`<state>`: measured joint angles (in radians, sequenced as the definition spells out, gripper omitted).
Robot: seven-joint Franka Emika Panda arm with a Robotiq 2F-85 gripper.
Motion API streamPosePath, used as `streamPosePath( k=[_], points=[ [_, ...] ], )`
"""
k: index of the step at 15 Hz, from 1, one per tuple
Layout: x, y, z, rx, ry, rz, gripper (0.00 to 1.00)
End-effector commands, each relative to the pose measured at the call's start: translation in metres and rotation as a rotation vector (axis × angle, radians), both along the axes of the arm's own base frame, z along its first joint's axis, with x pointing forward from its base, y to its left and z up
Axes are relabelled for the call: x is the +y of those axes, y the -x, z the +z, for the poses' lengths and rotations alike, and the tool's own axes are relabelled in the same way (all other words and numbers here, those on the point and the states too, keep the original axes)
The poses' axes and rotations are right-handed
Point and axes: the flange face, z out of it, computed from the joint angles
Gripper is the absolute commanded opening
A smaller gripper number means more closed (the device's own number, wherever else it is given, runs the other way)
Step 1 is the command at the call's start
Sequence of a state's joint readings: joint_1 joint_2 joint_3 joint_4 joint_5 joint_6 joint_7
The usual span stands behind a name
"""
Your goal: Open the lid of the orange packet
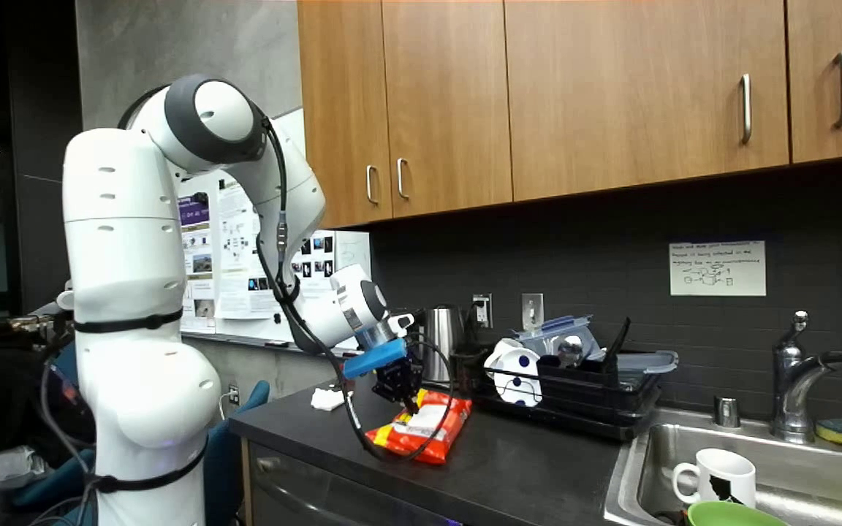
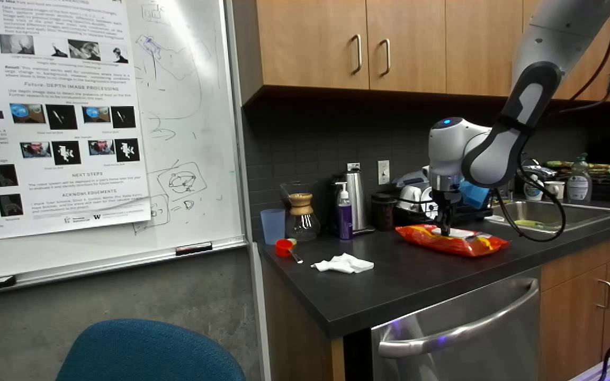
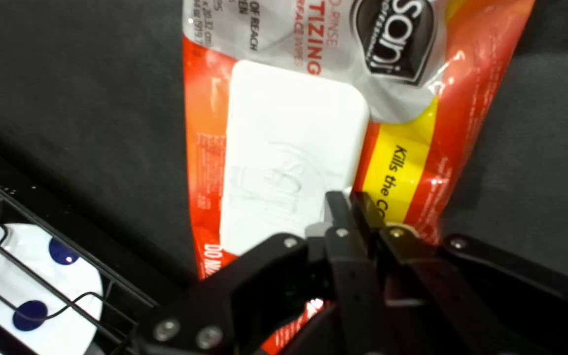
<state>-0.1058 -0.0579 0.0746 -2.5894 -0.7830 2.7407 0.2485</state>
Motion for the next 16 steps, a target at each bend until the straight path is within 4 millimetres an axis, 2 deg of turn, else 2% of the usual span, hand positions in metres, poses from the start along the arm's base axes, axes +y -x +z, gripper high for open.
streamPosePath(
  k=[1,6,7,8,9,10,11,15,16],
  points=[
    [-0.0041,-0.0031,-0.0031,0.002,0.009,-0.005,0.33],
    [-0.0061,-0.0021,-0.006,0.009,0.007,-0.009,0.63],
    [-0.0067,-0.002,-0.0065,0.01,0.007,-0.01,0.64],
    [-0.0075,-0.002,-0.0068,0.011,0.007,-0.011,0.6],
    [-0.0078,-0.0019,-0.0073,0.013,0.007,-0.012,0.33],
    [-0.0081,-0.0019,-0.0082,0.014,0.006,-0.012,0.35],
    [-0.0078,-0.0016,-0.0084,0.015,0.007,-0.011,0.32],
    [-0.0073,-0.0023,-0.0066,0.011,0.008,-0.009,0.04],
    [-0.0067,-0.0021,-0.0063,0.011,0.008,-0.008,0.02]
  ],
)
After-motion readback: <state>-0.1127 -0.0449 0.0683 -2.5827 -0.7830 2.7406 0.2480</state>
